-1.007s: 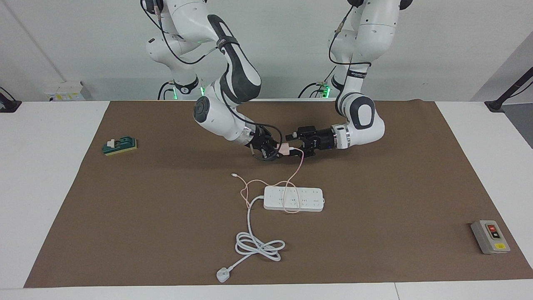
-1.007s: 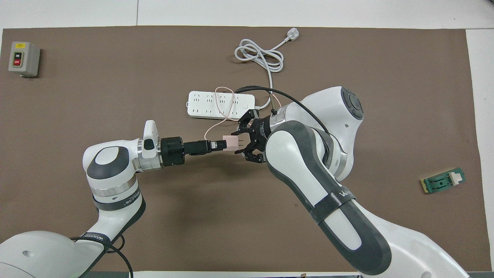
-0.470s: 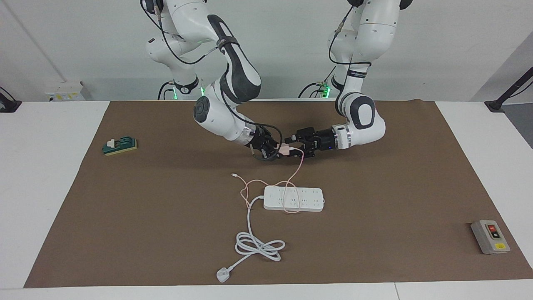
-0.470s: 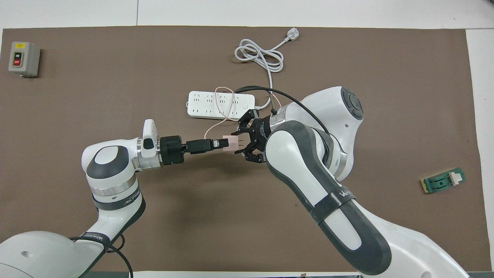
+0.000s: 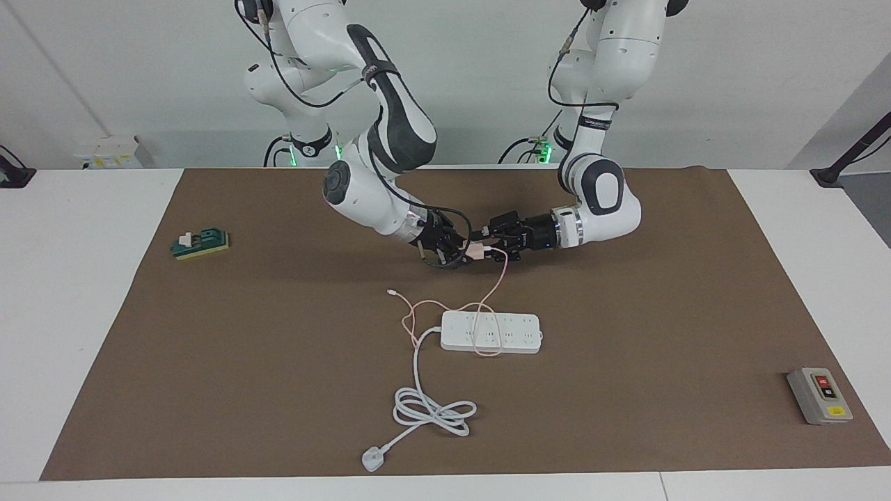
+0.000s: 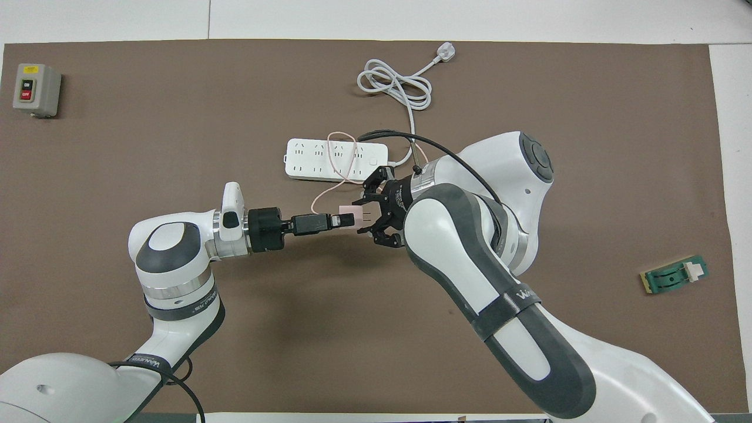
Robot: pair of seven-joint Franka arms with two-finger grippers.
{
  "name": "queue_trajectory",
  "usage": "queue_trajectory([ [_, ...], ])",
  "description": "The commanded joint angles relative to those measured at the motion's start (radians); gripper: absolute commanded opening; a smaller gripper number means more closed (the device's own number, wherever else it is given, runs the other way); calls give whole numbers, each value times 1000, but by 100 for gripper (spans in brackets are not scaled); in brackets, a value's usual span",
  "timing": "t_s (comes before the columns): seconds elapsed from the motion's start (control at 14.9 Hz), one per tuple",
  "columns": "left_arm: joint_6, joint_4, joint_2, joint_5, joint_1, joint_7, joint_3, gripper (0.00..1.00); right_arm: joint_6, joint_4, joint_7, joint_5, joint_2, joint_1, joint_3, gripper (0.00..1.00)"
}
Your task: Plug charger into power strip
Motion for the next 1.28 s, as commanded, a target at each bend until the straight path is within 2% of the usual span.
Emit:
queue_trajectory([
  [0.0,25,-4,-20,0,-12,13,5,41,10,-27,-14,-18,-26,-11,7,0],
  [0.2,22,-2,-20,0,-12,14,5,0,13,-27,-14,-18,-26,-11,7,0],
  [0.74,17,2,-17,0,-10,17,5,0,17,-28,-20,-18,-26,-11,7,0],
  [0.81,17,2,-17,0,-10,17,5,0,18,-28,-21,-18,-26,-10,7,85],
  [0.87,17,2,-15,0,-10,17,5,0,18,-30,-26,-18,-24,-7,7,100],
  [1.21,18,10,-14,-4,-9,17,5,0,18,-34,-43,-18,-26,-7,7,100],
])
